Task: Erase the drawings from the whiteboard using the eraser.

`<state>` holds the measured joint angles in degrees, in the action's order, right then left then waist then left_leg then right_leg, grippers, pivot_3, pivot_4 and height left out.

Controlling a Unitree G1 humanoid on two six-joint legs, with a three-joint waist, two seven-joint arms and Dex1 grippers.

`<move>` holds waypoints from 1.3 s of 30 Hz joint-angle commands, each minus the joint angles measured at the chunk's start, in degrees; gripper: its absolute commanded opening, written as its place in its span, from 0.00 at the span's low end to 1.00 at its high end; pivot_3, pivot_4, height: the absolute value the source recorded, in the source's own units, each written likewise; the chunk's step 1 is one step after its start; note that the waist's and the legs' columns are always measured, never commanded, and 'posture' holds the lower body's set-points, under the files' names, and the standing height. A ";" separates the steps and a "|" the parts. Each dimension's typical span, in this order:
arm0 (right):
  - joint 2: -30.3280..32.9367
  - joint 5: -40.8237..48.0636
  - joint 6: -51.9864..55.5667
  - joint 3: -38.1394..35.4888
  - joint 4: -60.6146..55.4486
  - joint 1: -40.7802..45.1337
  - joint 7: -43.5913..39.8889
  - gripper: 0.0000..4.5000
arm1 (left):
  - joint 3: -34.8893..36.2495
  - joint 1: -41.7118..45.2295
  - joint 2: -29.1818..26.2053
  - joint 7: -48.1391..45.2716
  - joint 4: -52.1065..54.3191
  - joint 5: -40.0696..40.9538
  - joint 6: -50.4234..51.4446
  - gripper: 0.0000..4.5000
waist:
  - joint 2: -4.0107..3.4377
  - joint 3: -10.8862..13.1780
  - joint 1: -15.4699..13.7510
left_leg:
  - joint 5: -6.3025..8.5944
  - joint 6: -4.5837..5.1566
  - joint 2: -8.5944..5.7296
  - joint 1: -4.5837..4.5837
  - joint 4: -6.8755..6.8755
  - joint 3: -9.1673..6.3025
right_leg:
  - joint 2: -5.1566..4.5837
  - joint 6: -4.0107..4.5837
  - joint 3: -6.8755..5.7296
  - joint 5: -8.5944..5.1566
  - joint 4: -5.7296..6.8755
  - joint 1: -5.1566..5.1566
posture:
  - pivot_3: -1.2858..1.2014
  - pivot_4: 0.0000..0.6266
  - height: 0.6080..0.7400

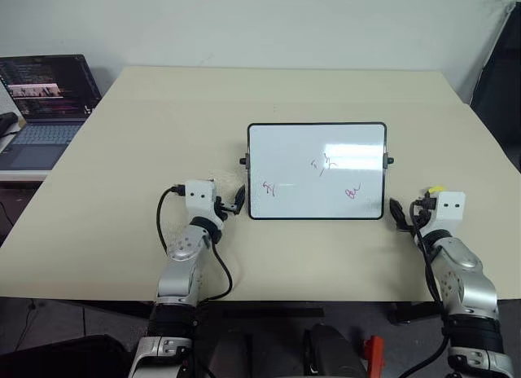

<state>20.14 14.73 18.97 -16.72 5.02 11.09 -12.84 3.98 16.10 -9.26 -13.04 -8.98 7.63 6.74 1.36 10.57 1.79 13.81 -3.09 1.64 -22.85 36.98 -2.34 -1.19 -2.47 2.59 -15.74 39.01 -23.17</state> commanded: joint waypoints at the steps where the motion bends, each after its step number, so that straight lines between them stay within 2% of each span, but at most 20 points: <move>1: 0.52 0.11 -0.41 -0.88 -1.79 0.13 0.29 0.99 | 0.49 0.97 -0.67 0.25 -0.12 -0.37 -0.40 1.00 | 0.00 0.00 -0.03 | 0.00 0.00 0.00 0.00 0.00 0.00 | 0.00 0.00 0.00 0.00 0.00 0.00 | 0.52 0.24 1.00; 7: 1.98 1.83 -0.04 -2.26 -3.39 0.35 -1.22 0.99 | 1.64 1.92 -2.43 -2.70 -1.75 1.18 -1.28 1.00 | -0.01 0.00 -0.01 | 0.00 0.00 0.00 0.00 0.00 0.00 | 0.00 0.00 0.00 0.00 0.00 0.00 | 0.52 0.24 1.00; 11: 5.33 4.57 1.71 -4.16 -5.72 0.43 -4.33 0.99 | 3.52 2.50 -6.44 -12.32 1.23 7.85 1.20 1.00 | -0.01 0.00 0.05 | 0.00 0.00 0.00 -0.01 -0.01 0.00 | 0.01 0.00 0.00 0.00 0.00 0.00 | 0.52 0.24 1.00; 13: 8.18 5.42 2.93 -5.47 -4.74 1.12 -6.08 0.99 | 3.33 2.32 -10.13 -19.01 4.36 11.85 4.96 1.00 | -0.01 0.00 0.03 | 0.00 0.00 0.00 -0.01 -0.01 0.00 | 0.01 0.00 -0.02 0.00 -0.01 0.00 | 0.52 0.24 1.00; 15: 13.09 5.87 4.37 -6.53 -1.11 3.32 -9.08 0.99 | 3.22 2.65 -16.22 -27.52 8.76 16.87 10.93 1.00 | -0.01 0.00 0.08 | 0.00 0.00 0.01 -0.02 0.00 0.00 | 0.01 0.00 -0.01 0.00 -0.01 0.00 | 0.52 0.24 1.00; 20: 21.74 3.02 7.32 -3.25 13.62 8.63 -15.31 0.99 | 1.37 1.60 -24.39 -37.68 18.43 25.88 22.92 1.00 | -0.01 -0.01 0.12 | 0.00 0.01 0.01 0.04 -0.01 0.02 | 0.01 0.00 -0.01 -0.01 -0.04 0.04 | 0.52 0.24 1.00; 27: 26.47 -0.83 3.79 1.67 32.60 17.71 -24.32 0.99 | 1.23 0.59 -27.92 -40.16 25.66 31.34 31.15 1.00 | -0.04 0.01 0.37 | 0.00 0.01 0.02 0.03 -0.02 0.07 | 0.03 0.01 0.05 -0.01 -0.04 0.01 | 0.52 0.24 1.00; 32: 27.19 -2.39 1.63 3.07 39.02 21.63 -26.90 0.99 | 0.92 1.05 -29.35 -41.23 27.00 32.07 32.46 1.00 | -0.04 0.01 0.70 | 0.00 0.01 0.03 0.03 -0.01 0.08 | 0.03 0.01 0.07 -0.01 -0.06 0.01 | 0.52 0.24 1.00; 39: 27.97 -2.98 -0.63 2.43 43.15 23.55 -27.90 0.99 | 2.84 6.74 -30.23 -40.66 27.10 30.90 30.06 1.00 | -0.03 0.02 0.61 | 0.00 0.00 0.02 0.01 -0.01 0.08 | 0.03 0.01 0.05 -0.02 -0.07 0.01 | 0.52 0.24 1.00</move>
<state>46.30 11.97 19.93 -13.25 47.97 33.34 -40.16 4.51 21.00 -38.37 -53.35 15.67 38.20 38.59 1.33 10.59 2.40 13.81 -3.09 1.66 -22.85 36.98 -2.27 -1.16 -2.46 2.64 -15.75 38.94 -23.16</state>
